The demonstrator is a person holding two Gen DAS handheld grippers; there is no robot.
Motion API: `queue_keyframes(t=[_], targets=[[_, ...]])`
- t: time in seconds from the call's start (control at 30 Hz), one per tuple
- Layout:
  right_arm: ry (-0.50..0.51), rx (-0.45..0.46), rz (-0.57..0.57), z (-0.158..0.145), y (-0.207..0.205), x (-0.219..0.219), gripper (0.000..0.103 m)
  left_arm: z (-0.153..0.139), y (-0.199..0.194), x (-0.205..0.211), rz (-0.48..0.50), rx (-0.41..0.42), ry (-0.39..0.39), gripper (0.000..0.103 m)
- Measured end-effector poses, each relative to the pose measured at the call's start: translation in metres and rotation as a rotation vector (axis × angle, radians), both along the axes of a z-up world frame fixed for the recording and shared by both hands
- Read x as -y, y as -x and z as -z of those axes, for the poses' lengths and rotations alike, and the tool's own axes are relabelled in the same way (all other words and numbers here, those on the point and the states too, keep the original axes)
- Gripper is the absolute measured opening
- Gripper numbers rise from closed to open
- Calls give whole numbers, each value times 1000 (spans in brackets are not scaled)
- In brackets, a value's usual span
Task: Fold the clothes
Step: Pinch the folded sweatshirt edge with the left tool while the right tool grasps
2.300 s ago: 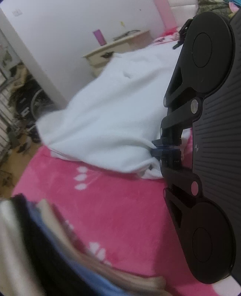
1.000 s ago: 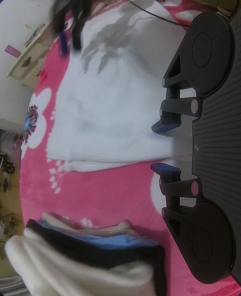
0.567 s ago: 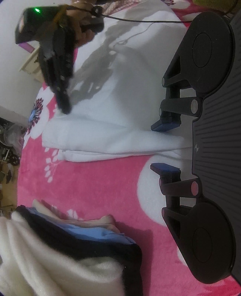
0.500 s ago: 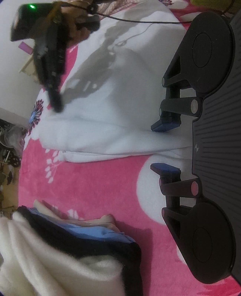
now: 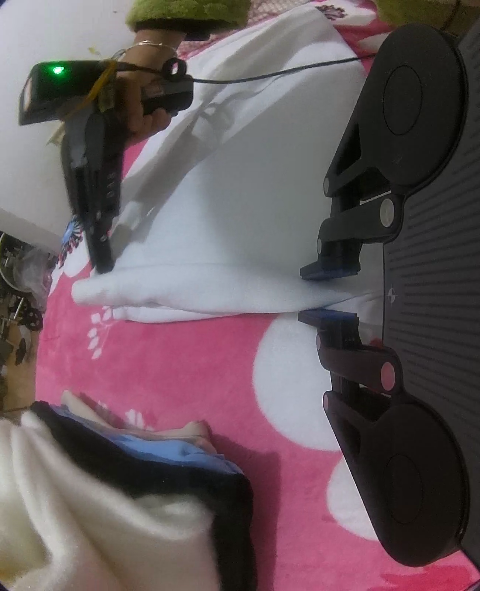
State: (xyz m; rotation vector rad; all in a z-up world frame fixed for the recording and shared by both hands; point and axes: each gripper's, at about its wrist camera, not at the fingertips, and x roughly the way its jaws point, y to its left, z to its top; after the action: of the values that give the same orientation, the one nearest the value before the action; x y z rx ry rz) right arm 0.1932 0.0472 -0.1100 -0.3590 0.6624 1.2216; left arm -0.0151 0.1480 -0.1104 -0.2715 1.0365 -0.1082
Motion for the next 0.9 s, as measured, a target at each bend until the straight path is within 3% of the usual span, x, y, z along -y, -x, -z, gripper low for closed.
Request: queue_keyframes(t=[0.17, 0.63, 0.7, 0.73, 0.8, 0.9], targets=[[-68, -104, 182, -8, -31, 19, 19, 2, 0, 1, -1, -14, -3, 16], [223, 97, 19, 3, 12, 119, 22, 5, 2, -2, -15, 6, -12, 21], [265, 126, -5, 5, 19, 133, 29, 6, 4, -3, -18, 12, -14, 22], [287, 145, -23, 7, 21, 138, 36, 6, 4, -3, -21, 14, -14, 22], [335, 196, -88, 14, 25, 132, 37, 7, 5, -4, -26, 14, -11, 22], [350, 174, -139, 17, 23, 130, 32, 8, 4, -4, -20, 14, -14, 23]])
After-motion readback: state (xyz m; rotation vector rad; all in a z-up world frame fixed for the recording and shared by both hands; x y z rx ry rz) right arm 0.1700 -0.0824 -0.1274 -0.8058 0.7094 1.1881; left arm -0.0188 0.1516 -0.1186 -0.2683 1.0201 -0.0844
